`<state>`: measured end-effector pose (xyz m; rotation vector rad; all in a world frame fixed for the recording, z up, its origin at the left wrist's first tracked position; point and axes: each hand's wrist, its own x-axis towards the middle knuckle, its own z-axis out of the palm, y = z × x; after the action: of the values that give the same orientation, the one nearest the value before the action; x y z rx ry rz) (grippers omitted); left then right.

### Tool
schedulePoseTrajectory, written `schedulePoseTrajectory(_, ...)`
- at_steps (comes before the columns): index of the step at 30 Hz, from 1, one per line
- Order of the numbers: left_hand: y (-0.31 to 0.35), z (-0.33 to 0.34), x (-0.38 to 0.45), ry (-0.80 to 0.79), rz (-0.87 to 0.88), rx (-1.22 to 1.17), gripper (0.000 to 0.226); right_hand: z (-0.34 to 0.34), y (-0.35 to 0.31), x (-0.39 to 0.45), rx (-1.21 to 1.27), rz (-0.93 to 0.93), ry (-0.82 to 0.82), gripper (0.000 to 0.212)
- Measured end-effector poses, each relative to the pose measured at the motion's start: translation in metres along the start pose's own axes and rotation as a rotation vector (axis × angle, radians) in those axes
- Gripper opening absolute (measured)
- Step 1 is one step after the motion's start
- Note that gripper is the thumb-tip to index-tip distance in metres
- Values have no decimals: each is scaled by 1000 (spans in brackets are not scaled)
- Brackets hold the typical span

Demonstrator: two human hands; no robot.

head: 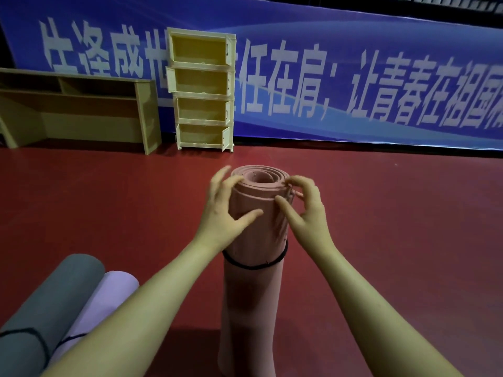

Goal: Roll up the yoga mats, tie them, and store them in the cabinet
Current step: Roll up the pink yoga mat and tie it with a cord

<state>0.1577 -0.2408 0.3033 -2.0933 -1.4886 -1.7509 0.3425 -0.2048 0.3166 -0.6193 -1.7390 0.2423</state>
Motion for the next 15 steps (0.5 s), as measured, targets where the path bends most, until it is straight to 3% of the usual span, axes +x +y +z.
schedulePoseTrajectory(3, -11, 6, -14, -216, -282, -161, 118, 7, 2, -7, 59, 308, -94, 66)
schedulePoseTrajectory(6, -14, 14, -14, -168, -271, -196, 125, 17, 12, -16, 175, 477, -199, 70)
schedulePoseTrajectory(15, 3, -7, 41, 60, -71, -254, 117, 20, -1, 40, 296, 244, -17, 61)
